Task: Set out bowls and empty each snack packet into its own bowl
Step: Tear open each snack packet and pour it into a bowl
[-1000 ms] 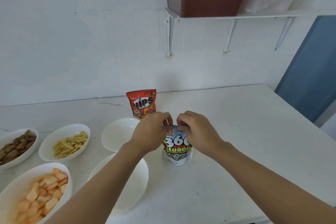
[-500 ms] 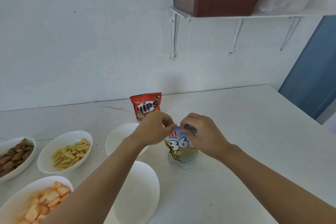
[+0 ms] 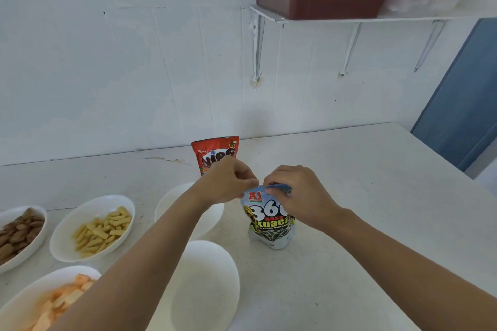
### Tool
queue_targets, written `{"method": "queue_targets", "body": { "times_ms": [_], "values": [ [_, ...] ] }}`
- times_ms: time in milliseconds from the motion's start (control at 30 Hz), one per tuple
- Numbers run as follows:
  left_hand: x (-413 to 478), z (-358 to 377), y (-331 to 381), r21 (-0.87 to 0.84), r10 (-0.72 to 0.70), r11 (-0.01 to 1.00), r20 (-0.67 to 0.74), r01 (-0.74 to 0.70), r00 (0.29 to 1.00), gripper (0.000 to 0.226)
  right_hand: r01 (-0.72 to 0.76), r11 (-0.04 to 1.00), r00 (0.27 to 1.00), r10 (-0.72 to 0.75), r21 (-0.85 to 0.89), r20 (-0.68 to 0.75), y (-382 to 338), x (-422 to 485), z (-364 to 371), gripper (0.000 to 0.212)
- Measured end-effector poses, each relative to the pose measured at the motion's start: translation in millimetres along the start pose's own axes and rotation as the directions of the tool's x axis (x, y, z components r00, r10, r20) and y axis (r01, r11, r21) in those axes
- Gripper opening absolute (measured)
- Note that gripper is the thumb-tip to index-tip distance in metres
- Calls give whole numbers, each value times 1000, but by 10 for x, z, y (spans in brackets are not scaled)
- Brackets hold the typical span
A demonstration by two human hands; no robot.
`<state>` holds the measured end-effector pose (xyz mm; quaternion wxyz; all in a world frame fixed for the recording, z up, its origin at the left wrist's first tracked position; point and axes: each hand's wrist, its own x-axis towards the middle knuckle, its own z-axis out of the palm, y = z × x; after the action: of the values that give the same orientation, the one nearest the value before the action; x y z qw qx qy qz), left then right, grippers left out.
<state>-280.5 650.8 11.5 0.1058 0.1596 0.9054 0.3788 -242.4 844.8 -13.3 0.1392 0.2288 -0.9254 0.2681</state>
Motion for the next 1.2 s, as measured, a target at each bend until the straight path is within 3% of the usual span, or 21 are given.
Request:
{"method": "queue_targets", "body": {
  "times_ms": [367,567,733,900,1033,1200],
  "values": [
    [9,-26,-1,-49,-46,998,38,48,998,15,-9,999,998,6,45,69,22,35,-43,4],
    [-45,-34,-23,-67,-12,998,83,18,997,14,-36,999,999,36,41,0,88,-35,-17,9],
    [-68,95,-38,222,133,969,-87,-111,987,17,-96,988,986,112,123,-126,195,-89,-48,17],
    [-40,160,-84,290,176,948,-141,-129,974,18,-118,968,969,160,220,-188,322,-124,-77,12],
    [-65,175,-60,298,272,929,-149,-219,951,15,-92,971,980,127,219,-151,340,-100,-96,12],
    [-85,274,0,349,457,857,-172,-379,873,12,-60,976,998,64,210,-14,296,-65,-124,12]
  ]
}}
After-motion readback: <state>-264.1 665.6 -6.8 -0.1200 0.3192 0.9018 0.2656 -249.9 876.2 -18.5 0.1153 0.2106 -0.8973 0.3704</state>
